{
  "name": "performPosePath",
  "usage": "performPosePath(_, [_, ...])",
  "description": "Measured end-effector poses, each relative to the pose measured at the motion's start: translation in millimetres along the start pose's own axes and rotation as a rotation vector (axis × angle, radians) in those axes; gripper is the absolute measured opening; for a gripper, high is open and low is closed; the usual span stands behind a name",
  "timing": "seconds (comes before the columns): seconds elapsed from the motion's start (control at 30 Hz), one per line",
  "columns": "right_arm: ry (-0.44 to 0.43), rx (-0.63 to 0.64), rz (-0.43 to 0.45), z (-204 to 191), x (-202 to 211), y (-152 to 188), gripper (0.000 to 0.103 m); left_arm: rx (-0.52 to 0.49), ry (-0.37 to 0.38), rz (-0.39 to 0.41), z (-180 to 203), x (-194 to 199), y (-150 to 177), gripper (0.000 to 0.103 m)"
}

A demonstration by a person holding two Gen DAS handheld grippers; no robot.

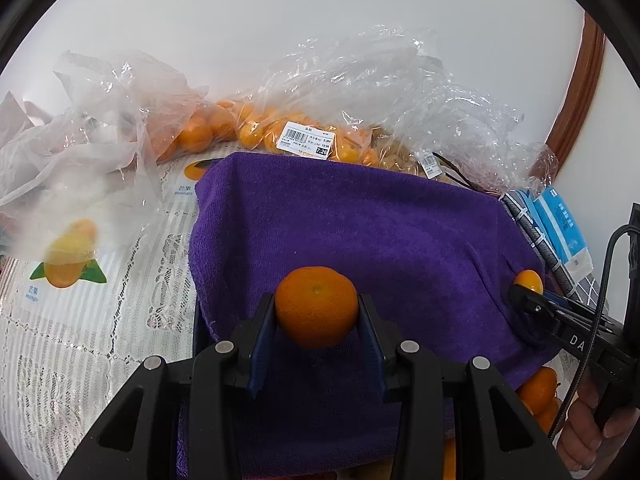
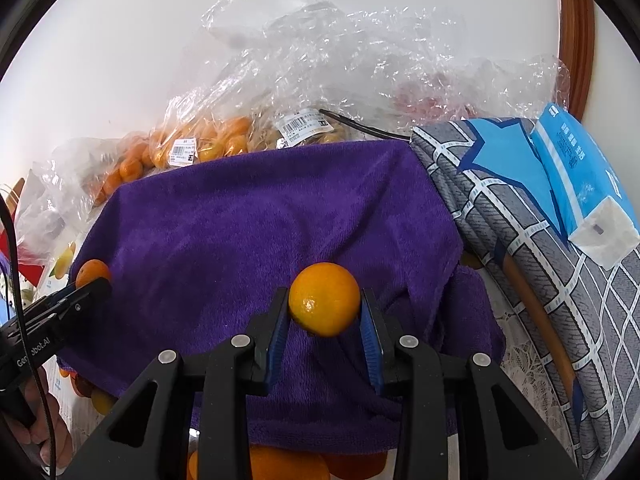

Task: Organize fruits
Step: 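Carry both held oranges up and over onto the purple towel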

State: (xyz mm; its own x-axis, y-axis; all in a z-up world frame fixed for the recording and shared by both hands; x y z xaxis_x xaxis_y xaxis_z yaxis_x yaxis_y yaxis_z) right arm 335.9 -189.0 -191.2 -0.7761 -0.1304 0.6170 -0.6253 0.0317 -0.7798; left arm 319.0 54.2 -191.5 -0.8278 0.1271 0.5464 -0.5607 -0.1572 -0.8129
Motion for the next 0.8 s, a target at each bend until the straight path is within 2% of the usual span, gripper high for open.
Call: performPosePath(0.8, [0.01, 0.012, -0.041, -1.3, -6.8, 3.0, 0.034, -0.005, 0.001, 0.0, -0.5, -1.3, 0.7, 0.038])
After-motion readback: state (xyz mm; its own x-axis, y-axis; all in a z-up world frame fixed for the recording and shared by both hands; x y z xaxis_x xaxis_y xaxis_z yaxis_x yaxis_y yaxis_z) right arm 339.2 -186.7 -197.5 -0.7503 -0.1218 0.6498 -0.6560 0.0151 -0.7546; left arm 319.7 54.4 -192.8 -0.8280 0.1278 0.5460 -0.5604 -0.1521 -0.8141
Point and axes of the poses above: each gripper's, at about its wrist camera, not at the fingertips, and x roughly against the way its jaws point, z to its right, y to its underside, the point moved 3 cm from there along -x, roughly the way its jaws point, and after that the axes turned 12 degrees about z, right-handed, at the moved point
